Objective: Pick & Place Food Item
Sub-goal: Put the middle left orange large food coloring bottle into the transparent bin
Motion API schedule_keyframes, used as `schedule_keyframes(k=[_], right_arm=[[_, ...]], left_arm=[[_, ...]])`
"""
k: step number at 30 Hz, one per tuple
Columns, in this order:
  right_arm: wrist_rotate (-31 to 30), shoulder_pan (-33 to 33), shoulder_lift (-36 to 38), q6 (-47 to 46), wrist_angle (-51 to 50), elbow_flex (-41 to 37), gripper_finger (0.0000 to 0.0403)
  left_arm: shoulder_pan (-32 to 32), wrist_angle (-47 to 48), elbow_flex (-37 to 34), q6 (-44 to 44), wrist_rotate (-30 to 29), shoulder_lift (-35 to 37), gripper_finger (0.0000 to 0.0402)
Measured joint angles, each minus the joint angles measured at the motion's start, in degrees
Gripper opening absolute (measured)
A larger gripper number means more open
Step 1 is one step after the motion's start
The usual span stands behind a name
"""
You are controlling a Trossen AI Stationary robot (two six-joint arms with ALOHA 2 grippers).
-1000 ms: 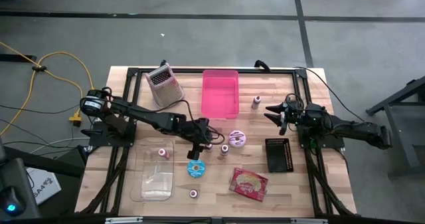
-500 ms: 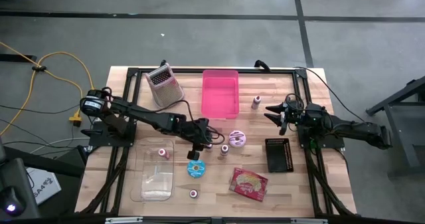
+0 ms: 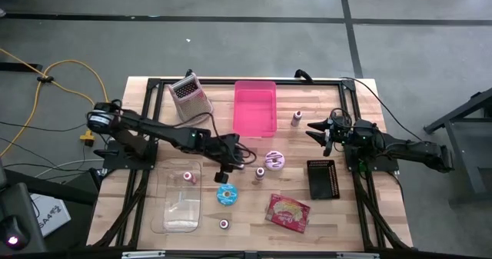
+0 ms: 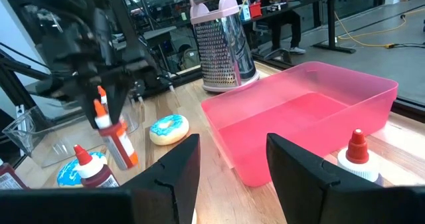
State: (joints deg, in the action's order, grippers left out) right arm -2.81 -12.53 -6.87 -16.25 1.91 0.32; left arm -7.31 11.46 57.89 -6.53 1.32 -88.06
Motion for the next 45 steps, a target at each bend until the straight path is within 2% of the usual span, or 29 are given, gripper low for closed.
schedule_keyframes(k=[10,18,25,39,45], right_arm=[[0.01,0.02,0.00,0.01,0.00,0.02,0.0160],[0.01,0.00,-0.03,0.01,0.00,0.02,0.0160],[0.00,0.02,-0.03,0.00,0.01,0.02,0.0160],[0.02,-0.01,-0.03,0.00,0.00,0.02,0.0160],[0.02,0.01,-0.03,0.01,0.00,0.02,0.0160]], left_arm=[[-0.51,10.53,0.04,3.67,-1.68,11.58,0.0120],[-4.04,18.00,0.04,5.27,-4.54,20.91,0.0120],[-7.85,21.78,0.04,8.16,-6.18,24.33,0.0120],[-25.80,25.71,0.04,15.00,-6.59,25.02,0.0120],[-31.18,32.74,0.04,21.91,-13.49,26.84,0.0120]])
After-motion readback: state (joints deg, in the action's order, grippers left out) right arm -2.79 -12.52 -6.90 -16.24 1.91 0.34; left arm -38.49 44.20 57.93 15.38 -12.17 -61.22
